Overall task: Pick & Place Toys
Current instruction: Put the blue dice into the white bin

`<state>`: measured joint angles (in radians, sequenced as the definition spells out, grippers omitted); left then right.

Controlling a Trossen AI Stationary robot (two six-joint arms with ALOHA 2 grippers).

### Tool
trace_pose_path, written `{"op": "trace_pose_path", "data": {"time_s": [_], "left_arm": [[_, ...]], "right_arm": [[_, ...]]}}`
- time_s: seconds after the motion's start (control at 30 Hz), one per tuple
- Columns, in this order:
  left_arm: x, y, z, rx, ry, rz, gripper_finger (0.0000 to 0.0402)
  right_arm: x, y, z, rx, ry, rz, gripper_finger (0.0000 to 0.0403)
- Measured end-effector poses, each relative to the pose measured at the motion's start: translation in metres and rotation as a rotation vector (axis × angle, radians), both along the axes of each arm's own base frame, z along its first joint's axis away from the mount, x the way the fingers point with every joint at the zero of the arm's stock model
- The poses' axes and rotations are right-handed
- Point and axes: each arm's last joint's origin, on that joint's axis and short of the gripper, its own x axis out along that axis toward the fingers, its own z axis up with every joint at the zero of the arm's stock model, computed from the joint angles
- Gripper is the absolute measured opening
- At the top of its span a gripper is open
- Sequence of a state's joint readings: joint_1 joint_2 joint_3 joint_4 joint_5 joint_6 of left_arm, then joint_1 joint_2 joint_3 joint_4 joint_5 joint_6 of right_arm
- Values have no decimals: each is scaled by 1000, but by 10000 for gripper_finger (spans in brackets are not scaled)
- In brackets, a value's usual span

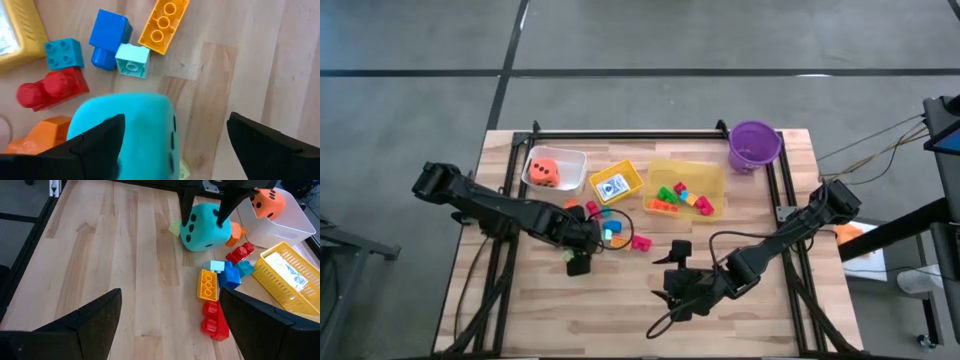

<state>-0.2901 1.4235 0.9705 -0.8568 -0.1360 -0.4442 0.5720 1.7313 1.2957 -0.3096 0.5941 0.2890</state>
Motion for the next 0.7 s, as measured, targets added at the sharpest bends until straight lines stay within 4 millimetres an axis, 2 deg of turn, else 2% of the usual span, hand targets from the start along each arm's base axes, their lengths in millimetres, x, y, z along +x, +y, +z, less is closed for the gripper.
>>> {"op": "trace_pose_path", "data": {"time_s": [0.2, 0.43, 0.7], "left_arm": [[0, 0, 12, 27, 20, -15, 343], [-6, 7, 20, 159, 64, 55, 343], [-5, 2, 15, 32, 94, -56, 343]], "right_arm": [[0, 0, 0, 0, 0, 0, 331], [0, 0, 0, -1, 1, 0, 331], [0, 0, -1, -2, 3, 0, 331]]}}
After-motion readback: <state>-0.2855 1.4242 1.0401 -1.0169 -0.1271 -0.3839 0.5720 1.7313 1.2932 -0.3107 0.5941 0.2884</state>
